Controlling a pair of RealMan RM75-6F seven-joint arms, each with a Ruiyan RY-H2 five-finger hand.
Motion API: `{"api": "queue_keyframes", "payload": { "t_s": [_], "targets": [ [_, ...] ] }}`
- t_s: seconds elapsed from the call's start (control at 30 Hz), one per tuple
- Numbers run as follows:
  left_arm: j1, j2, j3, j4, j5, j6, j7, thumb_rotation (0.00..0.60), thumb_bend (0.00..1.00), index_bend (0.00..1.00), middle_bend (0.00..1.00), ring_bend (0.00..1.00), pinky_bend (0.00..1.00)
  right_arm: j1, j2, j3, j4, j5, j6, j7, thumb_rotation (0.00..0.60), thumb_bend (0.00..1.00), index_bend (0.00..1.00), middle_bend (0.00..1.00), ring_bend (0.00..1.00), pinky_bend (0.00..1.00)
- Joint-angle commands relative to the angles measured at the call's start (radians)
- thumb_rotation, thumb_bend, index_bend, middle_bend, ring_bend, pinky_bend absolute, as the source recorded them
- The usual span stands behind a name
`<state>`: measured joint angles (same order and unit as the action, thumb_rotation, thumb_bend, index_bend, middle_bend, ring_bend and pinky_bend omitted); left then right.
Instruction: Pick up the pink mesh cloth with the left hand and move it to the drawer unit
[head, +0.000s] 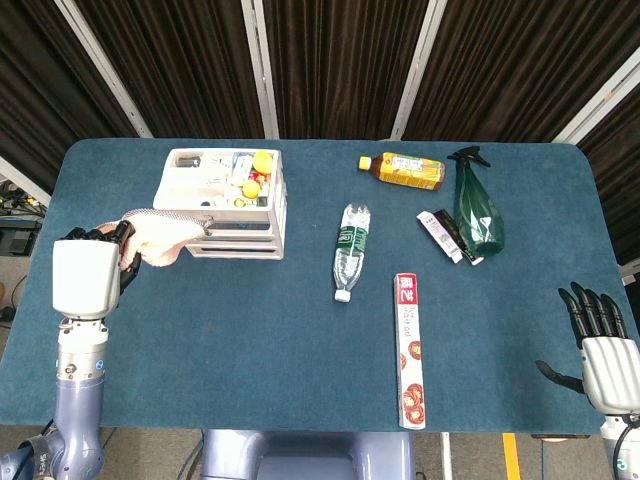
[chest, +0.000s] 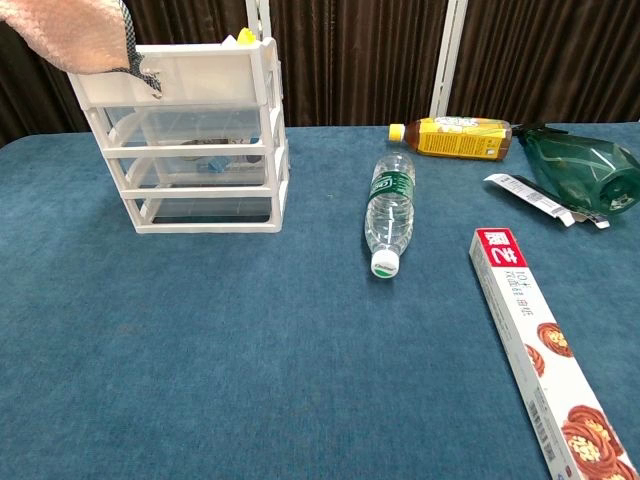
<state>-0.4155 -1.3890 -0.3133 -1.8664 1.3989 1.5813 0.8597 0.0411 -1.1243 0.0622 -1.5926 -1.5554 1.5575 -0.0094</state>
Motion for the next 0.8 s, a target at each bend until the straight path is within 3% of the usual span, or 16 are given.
{"api": "queue_keyframes", "payload": {
  "t_s": [0.03,0.8],
  "targets": [
    [-0.002,-0.002,0.002,0.004,-0.004,-0.002,0.004,0.600,0.76,0.97,0.84,0.80,0.74,0.000,0.000,0.000,0.000,0.000,0.000,0.001,0.600,0.00,0.00,0.00,0.00,0.00],
    [0.000,-0.006,0.032,0.026,-0.007,0.004,-0.002,0.600,0.75,0.97,0.84,0.80,0.74,-0.001,-0.001,0.001,0.002,-0.001,0.003,0.000,0.600,0.00,0.00,0.00,0.00,0.00]
  ]
}}
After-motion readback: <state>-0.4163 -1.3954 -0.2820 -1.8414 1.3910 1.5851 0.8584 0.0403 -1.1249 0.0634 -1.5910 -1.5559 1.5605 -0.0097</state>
